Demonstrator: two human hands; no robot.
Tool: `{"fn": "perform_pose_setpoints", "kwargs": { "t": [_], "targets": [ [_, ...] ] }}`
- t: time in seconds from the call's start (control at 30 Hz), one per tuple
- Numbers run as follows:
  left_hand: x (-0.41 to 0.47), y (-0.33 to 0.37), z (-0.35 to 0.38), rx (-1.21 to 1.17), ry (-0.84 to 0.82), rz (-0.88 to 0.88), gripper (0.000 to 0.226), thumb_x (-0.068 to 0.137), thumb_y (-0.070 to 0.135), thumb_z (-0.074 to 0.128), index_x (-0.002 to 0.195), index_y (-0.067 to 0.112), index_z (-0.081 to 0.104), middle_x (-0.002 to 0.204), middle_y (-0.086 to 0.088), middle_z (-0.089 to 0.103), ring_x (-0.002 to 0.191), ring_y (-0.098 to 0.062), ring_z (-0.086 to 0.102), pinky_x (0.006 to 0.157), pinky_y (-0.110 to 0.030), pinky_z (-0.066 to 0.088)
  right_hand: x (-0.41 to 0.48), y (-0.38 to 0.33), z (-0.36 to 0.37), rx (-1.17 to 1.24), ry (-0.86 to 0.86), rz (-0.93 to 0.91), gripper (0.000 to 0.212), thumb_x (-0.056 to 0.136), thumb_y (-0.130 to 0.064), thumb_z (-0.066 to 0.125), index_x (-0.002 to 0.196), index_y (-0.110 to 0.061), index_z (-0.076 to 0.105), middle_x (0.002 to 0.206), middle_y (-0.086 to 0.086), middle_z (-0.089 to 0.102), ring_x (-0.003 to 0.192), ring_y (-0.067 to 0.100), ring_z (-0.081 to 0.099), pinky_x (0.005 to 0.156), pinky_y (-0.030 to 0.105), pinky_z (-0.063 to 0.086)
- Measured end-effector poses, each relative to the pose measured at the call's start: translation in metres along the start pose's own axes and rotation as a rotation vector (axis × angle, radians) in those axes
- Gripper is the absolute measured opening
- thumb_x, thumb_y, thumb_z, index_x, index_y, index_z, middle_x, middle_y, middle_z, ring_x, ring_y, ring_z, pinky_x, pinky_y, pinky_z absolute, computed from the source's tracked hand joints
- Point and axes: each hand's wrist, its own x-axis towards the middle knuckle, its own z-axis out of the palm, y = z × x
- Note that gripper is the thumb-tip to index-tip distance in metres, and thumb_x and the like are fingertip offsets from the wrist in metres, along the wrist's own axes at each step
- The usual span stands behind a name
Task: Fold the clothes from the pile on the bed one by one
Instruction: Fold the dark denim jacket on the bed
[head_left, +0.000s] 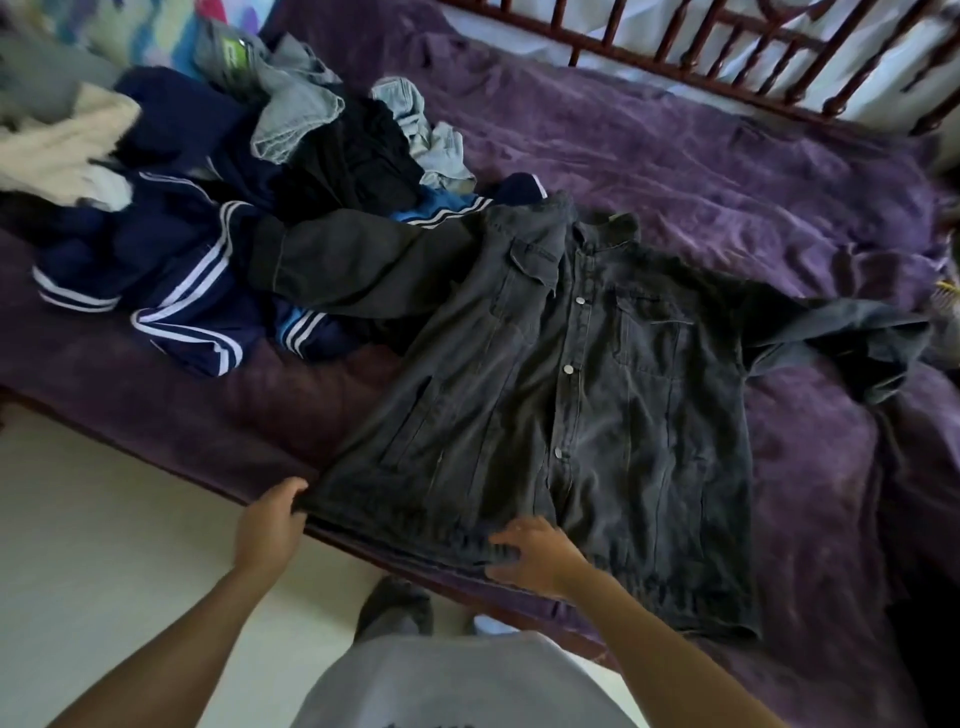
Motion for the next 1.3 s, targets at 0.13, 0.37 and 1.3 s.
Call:
{"fn": "perform_pose_setpoints", "kwargs": {
  "t": [0.13, 0.37, 1.3],
  "targets": [
    [0.015, -0.004, 0.025, -0.451, -0.047, -0.412, 0.02, 0.089, -0.005, 0.05, 0.107, -0.011, 0.058, 0.099, -0.028, 0.062, 0.08, -0.042, 0.06, 0.067, -0.042, 0.053, -0.012, 0.036, 0.017, 0.218, 0.222, 0.204, 0.029, 0.094, -0.038, 0.049, 0.111, -0.023, 0.068, 0.123, 0.007, 0.059, 0.118, 0.024, 0.049, 0.094, 0.032, 0.042],
    [0.001, 0.014, 0.041, -0.107, 0.122, -0.197, 0.058, 0.074, -0.006, 0.059, 0.131, -0.004, 0.045, 0.122, -0.031, 0.053, 0.11, -0.046, 0.05, 0.092, -0.053, 0.044, -0.081, 0.154, 0.033, 0.327, 0.29, 0.9, 0.04, 0.094, -0.03, 0.044, 0.132, -0.018, 0.046, 0.134, 0.016, 0.043, 0.124, 0.034, 0.039, 0.099, 0.037, 0.037],
    [-0.025, 0.079, 0.06, 1.261, -0.604, 0.453, 0.01, 0.092, 0.022, 0.044, 0.09, 0.026, 0.053, 0.1, 0.01, 0.051, 0.105, -0.012, 0.055, 0.083, -0.025, 0.04, -0.129, 0.274, 0.025, 0.792, -0.164, 0.946, 0.043, 0.085, -0.019, 0.064, 0.121, -0.012, 0.042, 0.089, 0.009, 0.054, 0.066, 0.02, 0.052, 0.057, 0.026, 0.046]
  ]
}}
